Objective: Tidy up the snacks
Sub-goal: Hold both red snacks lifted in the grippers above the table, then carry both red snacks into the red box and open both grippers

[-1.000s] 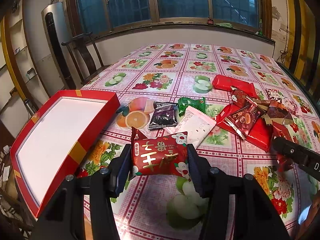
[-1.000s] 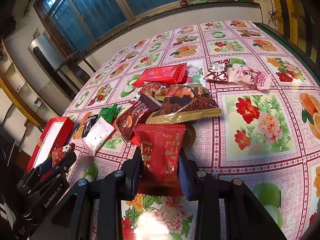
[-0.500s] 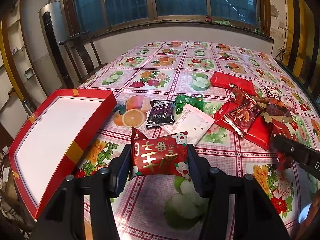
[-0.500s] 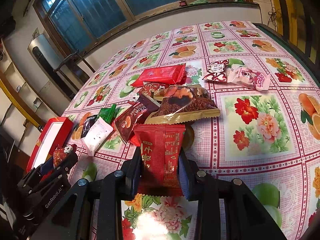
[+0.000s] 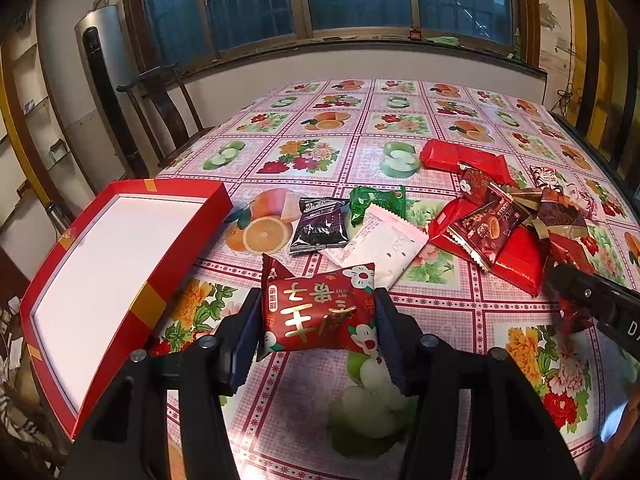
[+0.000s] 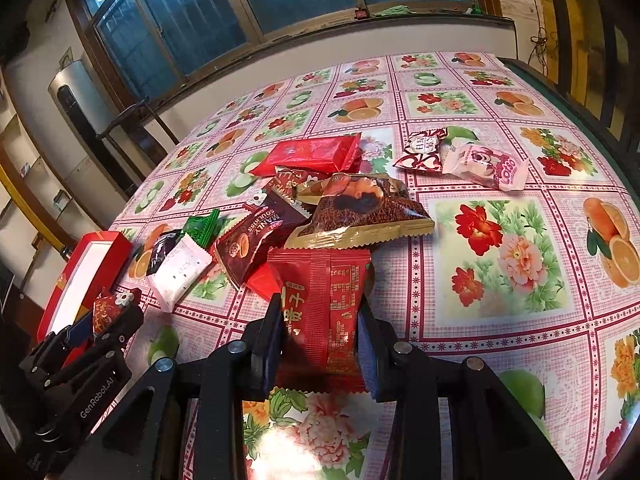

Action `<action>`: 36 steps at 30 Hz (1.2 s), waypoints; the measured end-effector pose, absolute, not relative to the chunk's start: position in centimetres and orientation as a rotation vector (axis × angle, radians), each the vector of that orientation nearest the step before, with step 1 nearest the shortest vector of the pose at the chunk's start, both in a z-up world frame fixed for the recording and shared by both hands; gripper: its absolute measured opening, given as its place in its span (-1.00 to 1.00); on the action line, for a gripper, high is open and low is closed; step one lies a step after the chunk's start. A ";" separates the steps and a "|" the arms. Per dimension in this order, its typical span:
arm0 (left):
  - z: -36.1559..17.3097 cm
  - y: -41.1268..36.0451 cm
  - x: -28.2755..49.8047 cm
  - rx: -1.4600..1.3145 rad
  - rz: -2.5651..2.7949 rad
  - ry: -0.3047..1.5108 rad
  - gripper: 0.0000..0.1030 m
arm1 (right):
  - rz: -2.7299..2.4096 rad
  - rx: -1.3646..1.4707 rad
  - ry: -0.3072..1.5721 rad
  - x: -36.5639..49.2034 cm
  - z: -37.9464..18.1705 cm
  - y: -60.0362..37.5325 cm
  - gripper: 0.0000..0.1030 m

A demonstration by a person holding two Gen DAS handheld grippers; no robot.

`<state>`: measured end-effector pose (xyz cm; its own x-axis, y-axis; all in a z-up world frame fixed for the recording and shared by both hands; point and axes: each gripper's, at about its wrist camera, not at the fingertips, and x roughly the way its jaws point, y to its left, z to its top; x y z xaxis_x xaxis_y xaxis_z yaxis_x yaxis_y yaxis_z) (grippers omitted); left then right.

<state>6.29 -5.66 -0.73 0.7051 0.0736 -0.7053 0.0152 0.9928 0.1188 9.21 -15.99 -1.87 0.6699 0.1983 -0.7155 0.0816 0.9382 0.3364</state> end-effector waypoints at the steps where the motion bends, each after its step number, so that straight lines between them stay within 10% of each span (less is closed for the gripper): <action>1: -0.7 -5.6 6.3 0.119 0.033 0.789 0.04 | 0.066 0.355 0.837 9.2 -1.8 -16.0 -0.31; 36: 4.6 8.8 3.1 -0.051 0.210 0.690 0.04 | 0.367 0.287 0.656 11.3 2.6 -2.5 -0.30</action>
<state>3.10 8.82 4.63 0.7513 0.1749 -0.6363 -0.2088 0.9777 0.0223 11.33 -2.50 2.61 0.7321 0.4181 -0.5378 -0.2398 0.8971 0.3711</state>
